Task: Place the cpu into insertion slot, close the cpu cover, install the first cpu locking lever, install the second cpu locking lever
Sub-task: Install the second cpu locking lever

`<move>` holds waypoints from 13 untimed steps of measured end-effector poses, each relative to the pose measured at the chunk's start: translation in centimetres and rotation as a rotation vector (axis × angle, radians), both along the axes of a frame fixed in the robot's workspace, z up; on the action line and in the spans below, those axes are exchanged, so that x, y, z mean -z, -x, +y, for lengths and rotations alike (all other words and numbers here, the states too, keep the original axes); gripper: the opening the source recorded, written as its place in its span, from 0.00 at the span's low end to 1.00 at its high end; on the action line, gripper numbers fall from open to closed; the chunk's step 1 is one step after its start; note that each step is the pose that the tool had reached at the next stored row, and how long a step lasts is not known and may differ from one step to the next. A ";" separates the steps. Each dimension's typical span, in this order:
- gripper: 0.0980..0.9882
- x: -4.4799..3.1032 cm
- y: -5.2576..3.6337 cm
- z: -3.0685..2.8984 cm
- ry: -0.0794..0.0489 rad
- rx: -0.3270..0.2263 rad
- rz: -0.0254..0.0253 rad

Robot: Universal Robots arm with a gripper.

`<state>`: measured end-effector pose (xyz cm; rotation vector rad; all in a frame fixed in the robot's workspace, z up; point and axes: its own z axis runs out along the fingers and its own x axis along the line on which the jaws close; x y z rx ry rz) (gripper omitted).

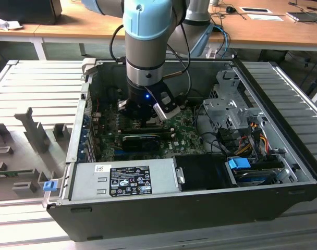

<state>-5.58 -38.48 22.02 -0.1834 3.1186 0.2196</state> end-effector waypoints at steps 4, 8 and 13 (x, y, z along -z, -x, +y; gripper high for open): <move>0.01 0.08 0.93 -0.10 -0.021 -0.008 0.0000; 0.01 0.41 1.17 -0.23 -0.041 -0.010 -0.0001; 0.01 0.73 1.32 -0.49 -0.073 -0.010 -0.0003</move>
